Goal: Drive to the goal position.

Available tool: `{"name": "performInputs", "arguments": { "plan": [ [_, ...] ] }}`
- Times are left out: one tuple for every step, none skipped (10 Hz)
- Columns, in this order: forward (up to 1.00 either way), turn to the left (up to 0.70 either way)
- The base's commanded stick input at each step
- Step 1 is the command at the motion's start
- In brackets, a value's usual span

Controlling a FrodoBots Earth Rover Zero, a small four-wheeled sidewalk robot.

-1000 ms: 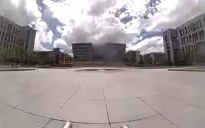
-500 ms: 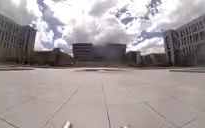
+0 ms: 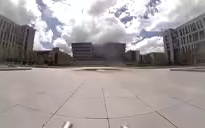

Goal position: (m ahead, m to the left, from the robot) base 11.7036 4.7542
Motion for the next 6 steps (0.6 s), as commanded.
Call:
{"name": "performInputs", "arguments": {
  "plan": [
    [0.70,0.00],
    [0.70,0.00],
    [0.70,0.00],
    [0.70,0.00],
    [0.70,0.00],
    [0.70,0.00]
  ]
}}
